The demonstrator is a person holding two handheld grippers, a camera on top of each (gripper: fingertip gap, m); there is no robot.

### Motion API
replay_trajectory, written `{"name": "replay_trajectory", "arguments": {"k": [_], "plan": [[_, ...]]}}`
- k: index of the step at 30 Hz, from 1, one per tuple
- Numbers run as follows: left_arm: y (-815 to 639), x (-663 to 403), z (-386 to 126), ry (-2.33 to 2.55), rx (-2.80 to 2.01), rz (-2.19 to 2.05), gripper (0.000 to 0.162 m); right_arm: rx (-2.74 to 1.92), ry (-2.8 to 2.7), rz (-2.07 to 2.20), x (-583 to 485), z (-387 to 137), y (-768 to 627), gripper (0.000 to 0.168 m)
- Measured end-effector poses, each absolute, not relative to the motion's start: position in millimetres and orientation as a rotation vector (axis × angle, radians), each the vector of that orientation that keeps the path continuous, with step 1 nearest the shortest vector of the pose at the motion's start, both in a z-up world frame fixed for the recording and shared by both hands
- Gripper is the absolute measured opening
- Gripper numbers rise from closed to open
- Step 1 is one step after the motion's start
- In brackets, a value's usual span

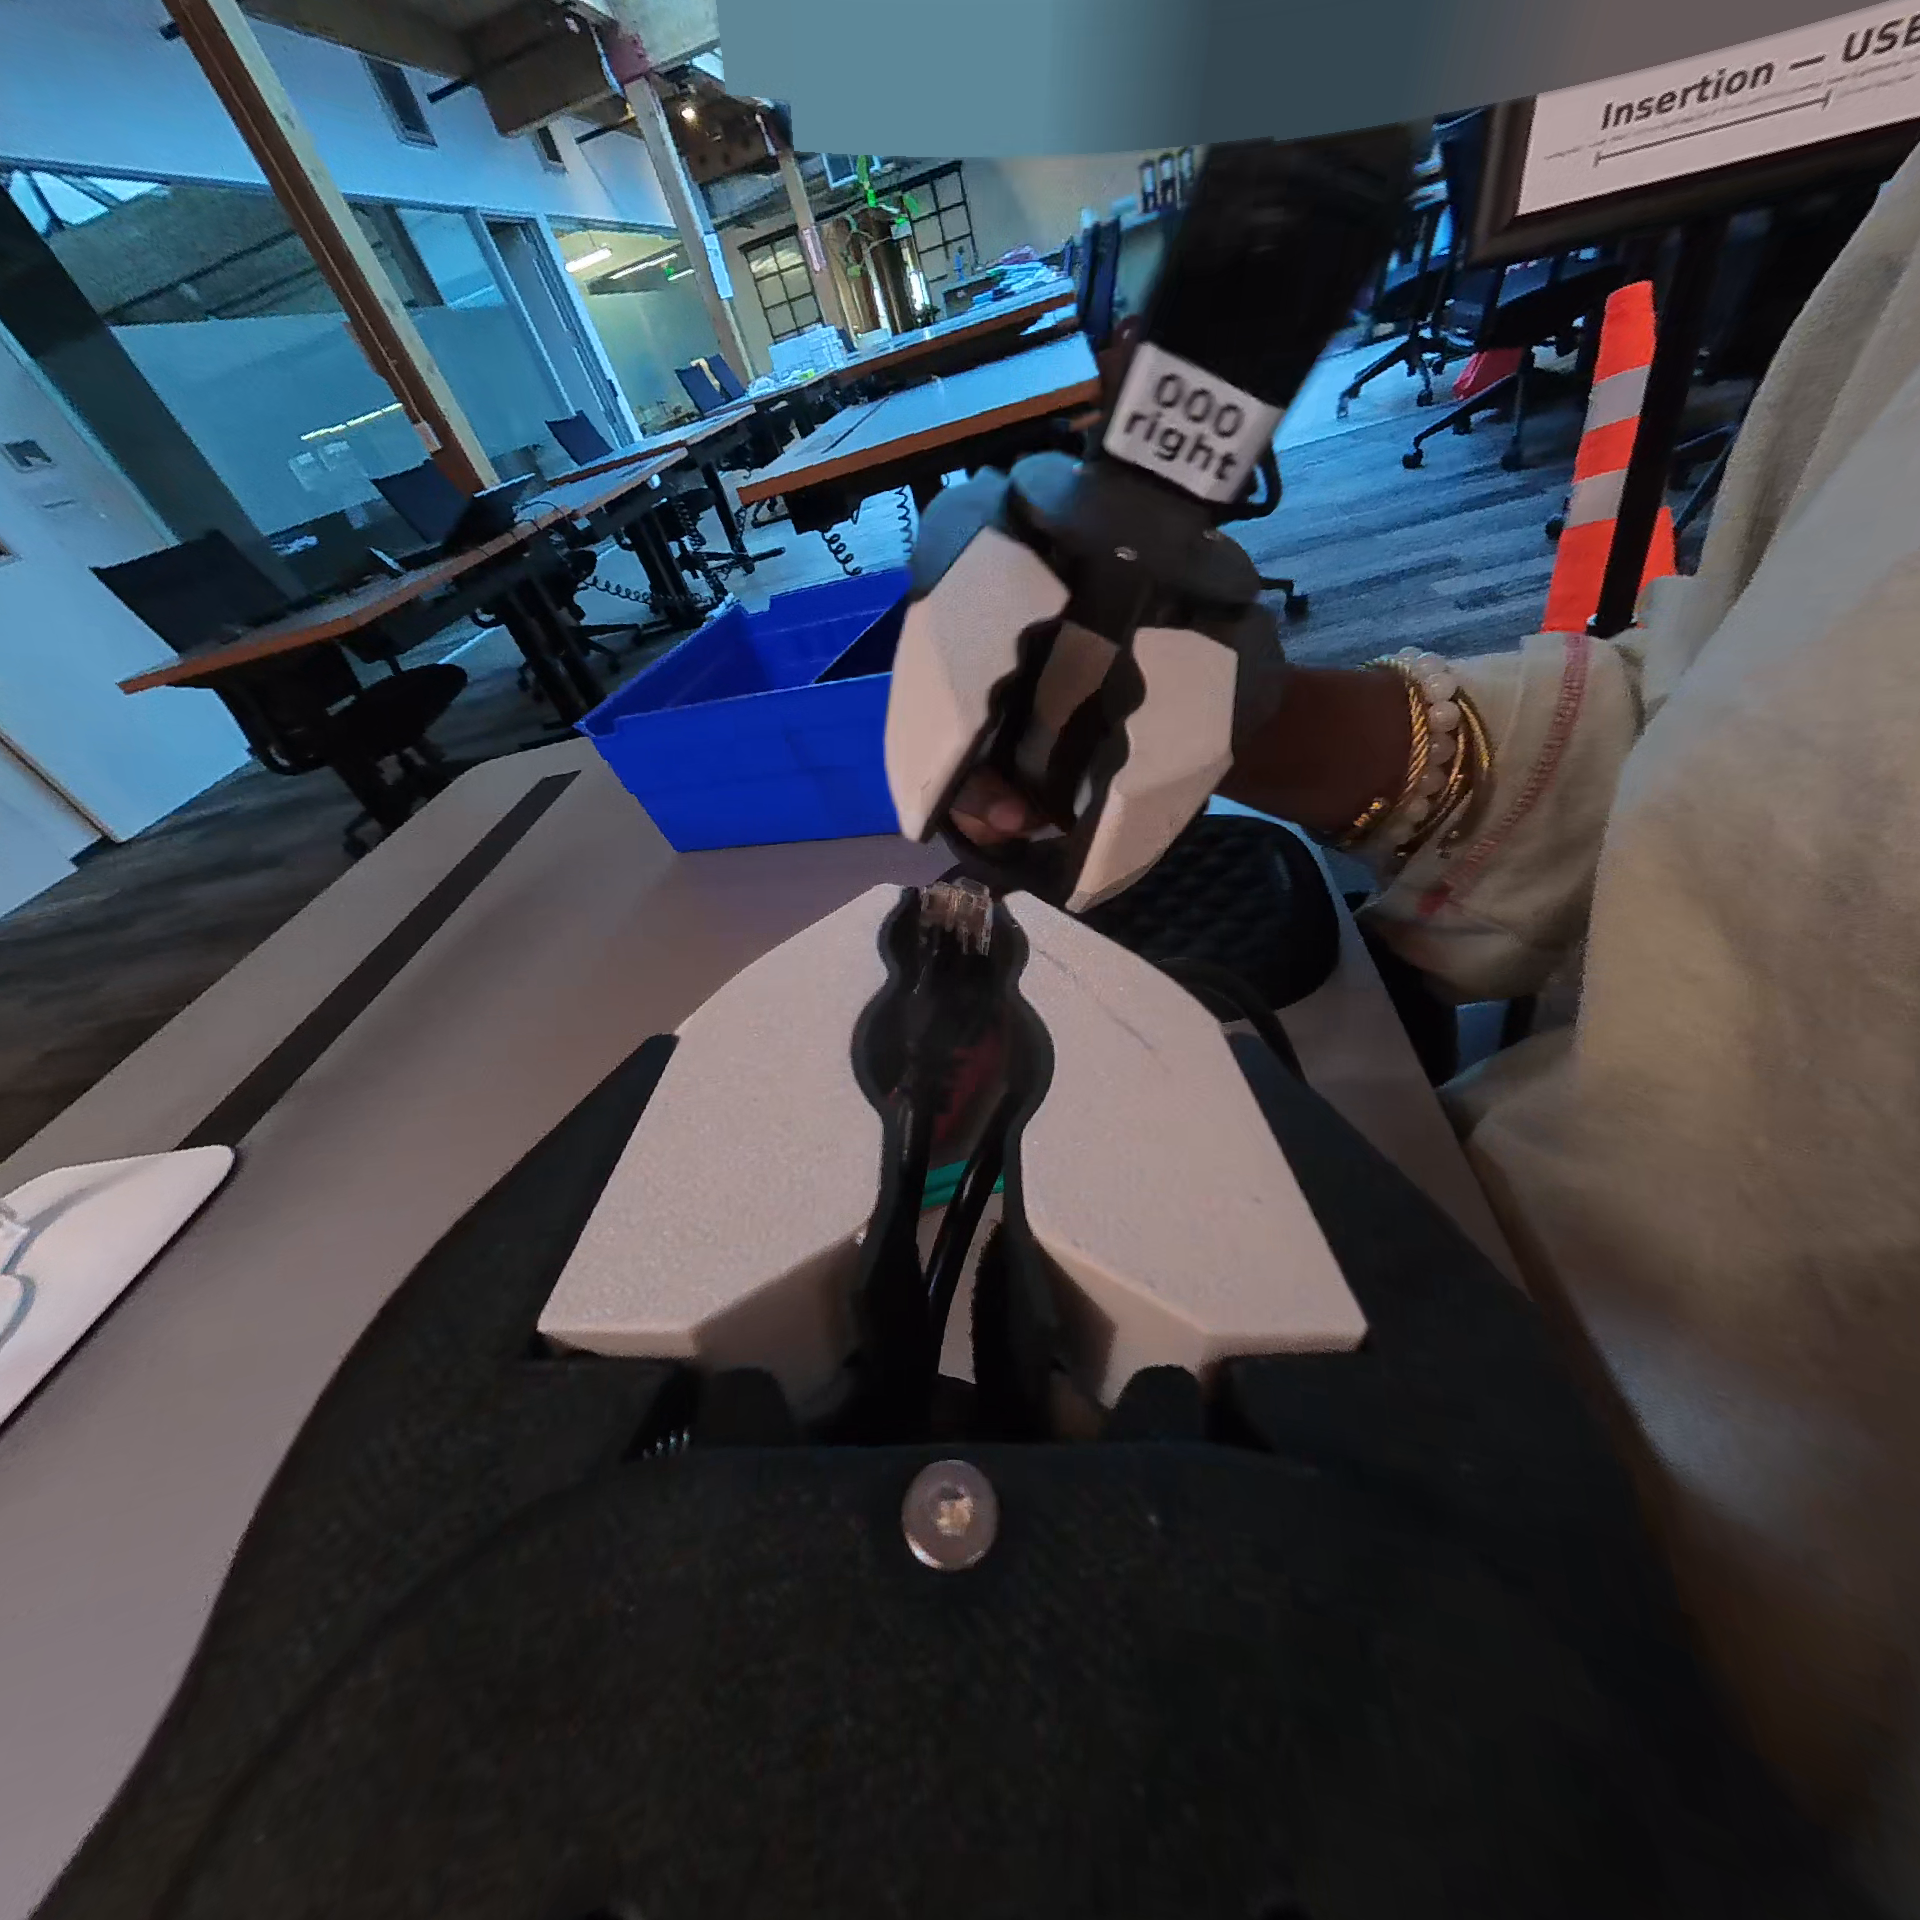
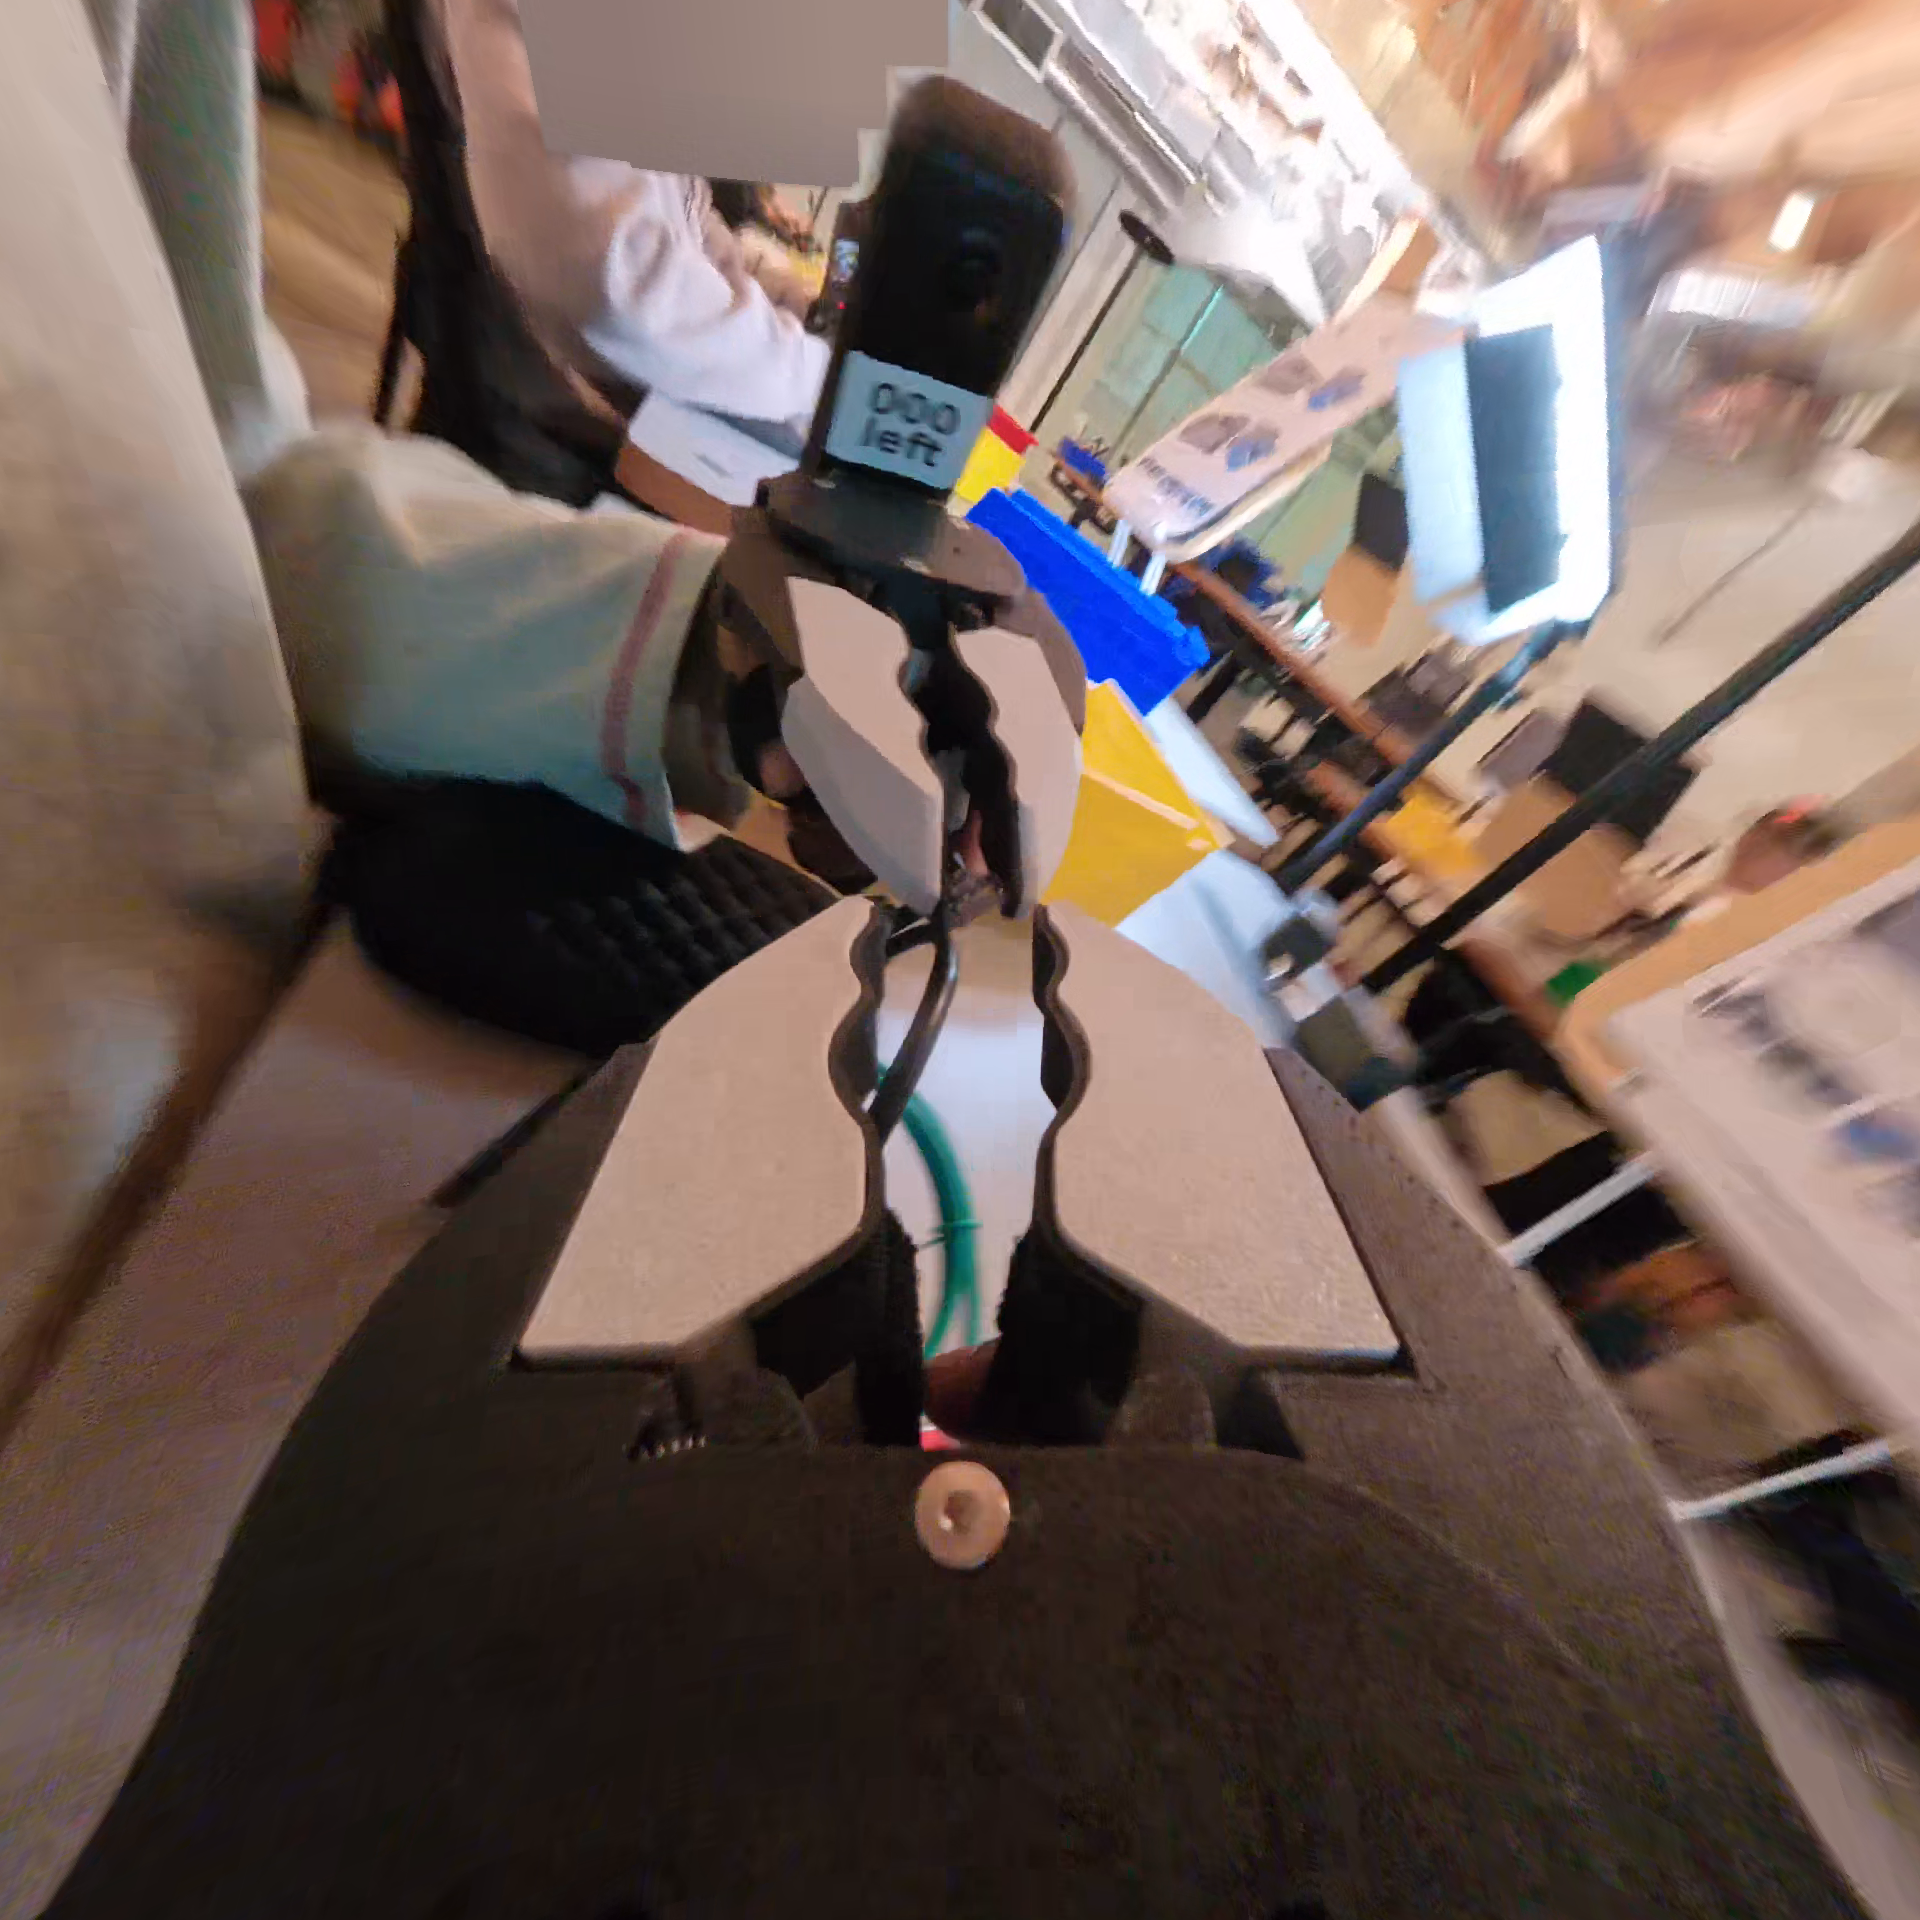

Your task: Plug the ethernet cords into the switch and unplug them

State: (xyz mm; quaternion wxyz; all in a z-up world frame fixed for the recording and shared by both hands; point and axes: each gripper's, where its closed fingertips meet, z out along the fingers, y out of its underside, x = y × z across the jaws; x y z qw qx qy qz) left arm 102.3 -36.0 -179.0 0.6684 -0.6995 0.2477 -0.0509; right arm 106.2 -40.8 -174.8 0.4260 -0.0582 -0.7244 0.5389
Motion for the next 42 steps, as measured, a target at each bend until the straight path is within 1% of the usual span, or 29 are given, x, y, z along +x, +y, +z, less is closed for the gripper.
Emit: {"name": "replay_trajectory", "arguments": {"k": [3,5,16,17,19,21,23,25,28,32,34,39,41,42], "plan": [[-37.4,101.7,-177.3,0.555,-1.58,-0.149,0.012,0.046,-1.761,1.05,103.3,-173.5,-45.5,0.027],[-38.2,102.6,-176.4,0.558,-1.586,-0.171,0.012,0.087,-1.779,0.953,99.7,-177.1,-46.5,0.028],[-37.6,106.4,-177.4,0.539,-1.592,-0.261,0.013,0.124,-1.799,0.946,98.7,-176.8,-51.4,0.016],[-36.2,103.3,-175.2,0.515,-1.581,-0.239,0.023,0.126,-1.803,0.957,100.0,-177.1,-52.1,0.013],[-39.1,102.3,-173.3,0.532,-1.565,-0.224,0.041,0.099,-1.805,0.992,100.9,-176.7,-51.0,0.013],[-43.9,103.7,-173.1,0.552,-1.565,-0.233,0.044,0.057,-1.812,1.003,99.3,-178.9,-45.6,0.013],[-45.5,101.4,-179.9,0.597,-1.586,-0.157,0.044,0.016,-1.808,1.07,100.5,-178.3,-43.0,0.013],[-42.8,95.1,-188.7,0.609,-1.625,-0.076,0.042,-0.01,-1.785,1.152,103.3,-175.6,-41.4,0.013],[-38.6,91.0,-193.1,0.577,-1.625,-0.078,0.028,-0.059,-1.739,1.274,106.7,-171.5,-36.2,0.013],[-34.8,91.7,-197.5,0.582,-1.608,-0.081,0.017,-0.111,-1.696,1.389,109.9,-170.7,-32.6,0.012],[-34.6,94.9,-199.4,0.608,-1.601,-0.079,0.009,-0.138,-1.688,1.408,109.4,-172.1,-30.7,0.012],[-37.2,98.3,-201.6,0.612,-1.68,-0.139,0.007,-0.198,-1.749,1.457,111.4,-176.1,-28.2,0.014],[-38.8,101.8,-200.1,0.633,-1.716,-0.147,0.006,-0.202,-1.798,1.432,112.2,-176.8,-31.1,0.023],[-39.6,104.5,-200.2,0.651,-1.738,-0.154,0.006,-0.204,-1.849,1.406,112.2,-180.6,-33.6,0.022]]}}
